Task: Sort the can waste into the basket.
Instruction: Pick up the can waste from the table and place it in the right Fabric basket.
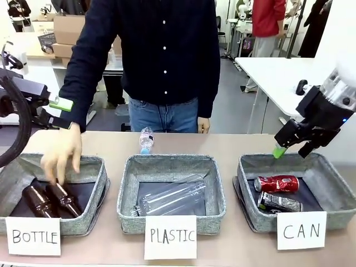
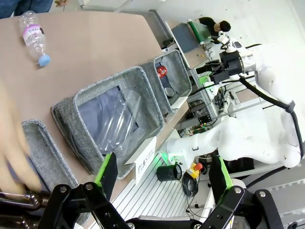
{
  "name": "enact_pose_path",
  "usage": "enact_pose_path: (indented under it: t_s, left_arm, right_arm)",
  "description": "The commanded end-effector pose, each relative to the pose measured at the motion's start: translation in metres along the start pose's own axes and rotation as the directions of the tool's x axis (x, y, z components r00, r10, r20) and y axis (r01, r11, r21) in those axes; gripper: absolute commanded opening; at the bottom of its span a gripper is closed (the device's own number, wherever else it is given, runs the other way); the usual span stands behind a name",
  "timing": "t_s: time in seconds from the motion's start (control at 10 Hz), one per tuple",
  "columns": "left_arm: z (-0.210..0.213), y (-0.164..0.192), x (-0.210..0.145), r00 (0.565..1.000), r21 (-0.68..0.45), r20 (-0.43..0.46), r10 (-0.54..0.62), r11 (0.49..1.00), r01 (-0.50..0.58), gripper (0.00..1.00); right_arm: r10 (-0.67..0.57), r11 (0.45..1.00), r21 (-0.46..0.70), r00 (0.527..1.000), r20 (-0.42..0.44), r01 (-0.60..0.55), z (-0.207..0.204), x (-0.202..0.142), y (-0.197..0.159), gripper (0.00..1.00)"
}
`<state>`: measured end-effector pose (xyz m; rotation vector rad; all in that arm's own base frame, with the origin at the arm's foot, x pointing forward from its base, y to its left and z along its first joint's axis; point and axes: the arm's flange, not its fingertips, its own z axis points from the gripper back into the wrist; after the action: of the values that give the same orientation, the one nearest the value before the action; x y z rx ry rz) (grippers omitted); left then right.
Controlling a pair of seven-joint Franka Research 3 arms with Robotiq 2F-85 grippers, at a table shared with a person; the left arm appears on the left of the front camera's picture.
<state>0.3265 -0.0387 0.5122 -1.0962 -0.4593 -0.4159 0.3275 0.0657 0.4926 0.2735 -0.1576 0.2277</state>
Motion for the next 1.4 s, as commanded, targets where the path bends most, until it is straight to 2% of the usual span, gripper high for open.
enact_pose_path:
  t_s: [0.0,0.1,0.2,0.3,0.4,0.5,0.6,1.3]
  left_arm:
    - [0.001,0.000,0.000,1.000,-0.006,0.007,-0.005,1.000,0.005,1.00]
    - [0.001,0.000,0.000,1.000,-0.006,0.007,-0.005,1.000,0.005,1.00]
    - [0.001,0.000,0.000,1.000,-0.006,0.007,-0.005,1.000,0.005,1.00]
    - [0.001,0.000,0.000,1.000,-0.006,0.007,-0.005,1.000,0.005,1.00]
    - [0.001,0.000,0.000,1.000,-0.006,0.007,-0.005,1.000,0.005,1.00]
    - [0.001,0.000,0.000,1.000,-0.006,0.007,-0.005,1.000,0.005,1.00]
    - [0.001,0.000,0.000,1.000,-0.006,0.007,-0.005,1.000,0.005,1.00]
    - [0.001,0.000,0.000,1.000,-0.006,0.007,-0.005,1.000,0.005,1.00]
  right_arm:
    - [-0.061,0.986,0.161,0.991,0.118,0.041,-0.001,-0.003,-0.007,1.00]
    - [-0.092,0.943,0.330,0.980,0.178,0.029,0.007,-0.005,-0.008,1.00]
    - [-0.168,0.827,0.562,0.964,0.207,0.024,0.017,-0.008,-0.011,1.00]
    - [-0.278,0.748,0.659,0.939,0.201,0.080,0.022,-0.005,-0.012,1.00]
    - [-0.310,0.668,0.738,0.937,0.163,0.093,0.023,0.000,-0.015,1.00]
    - [-0.383,0.644,0.753,0.909,0.163,0.136,0.020,0.007,-0.022,1.00]
    - [-0.268,0.800,0.586,0.950,0.158,0.129,0.042,0.006,-0.015,1.00]
    - [-0.268,0.800,0.586,0.950,0.158,0.129,0.042,0.006,-0.015,1.00]
